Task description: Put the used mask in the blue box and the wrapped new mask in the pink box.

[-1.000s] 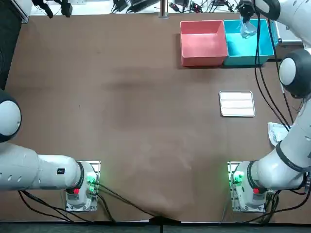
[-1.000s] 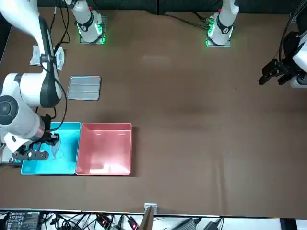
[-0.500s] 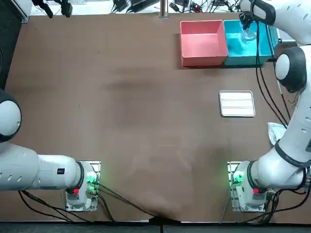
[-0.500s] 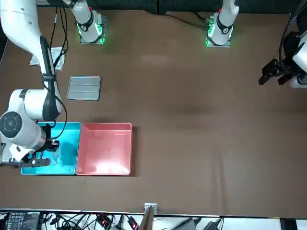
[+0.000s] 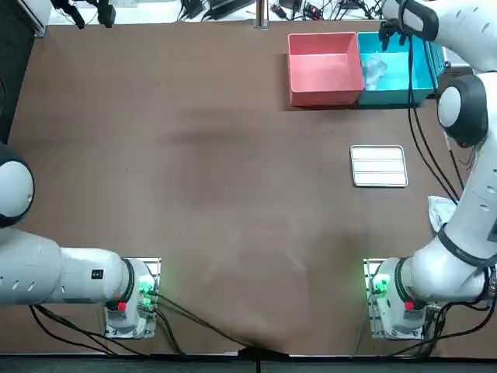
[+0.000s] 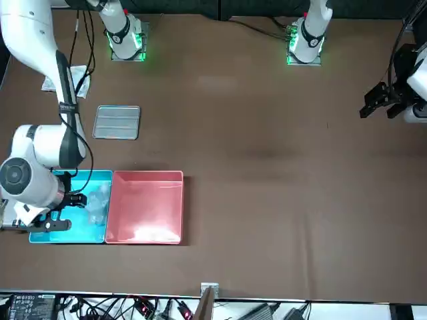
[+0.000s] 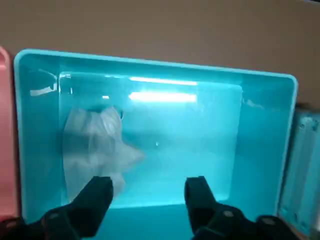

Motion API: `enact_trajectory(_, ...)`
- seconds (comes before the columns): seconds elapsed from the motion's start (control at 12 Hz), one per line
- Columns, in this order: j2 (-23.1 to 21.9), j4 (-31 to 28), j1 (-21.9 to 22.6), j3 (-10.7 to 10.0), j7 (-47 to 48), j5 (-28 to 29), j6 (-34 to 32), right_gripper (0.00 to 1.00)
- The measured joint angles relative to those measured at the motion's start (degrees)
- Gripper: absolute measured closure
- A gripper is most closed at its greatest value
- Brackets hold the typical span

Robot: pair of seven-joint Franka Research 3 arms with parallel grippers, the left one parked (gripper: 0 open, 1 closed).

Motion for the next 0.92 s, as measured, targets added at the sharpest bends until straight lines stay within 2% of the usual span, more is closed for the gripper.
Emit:
enact_trajectory(0.08,-1.09,0.63,0.01,0.14,-0.02,0.00,-3.00,0.07)
enact_trajectory(0.17,-2.72,1.02,0.08,0.32,-0.02,0.01,-7.40,0.00)
enact_trajectory(0.33,-6.65,0.67,0.18,0.88,-0.03,0.02,-15.87,0.00)
enact_trajectory(0.5,-11.34,-2.44,0.21,1.11,-0.08,0.04,-20.51,0.00)
enact_trajectory(0.75,-18.93,-11.27,-0.41,0.82,-0.07,0.11,-22.36,0.00)
enact_trajectory(0.92,-23.72,-17.61,-2.76,0.54,-0.07,0.12,-22.46,0.01)
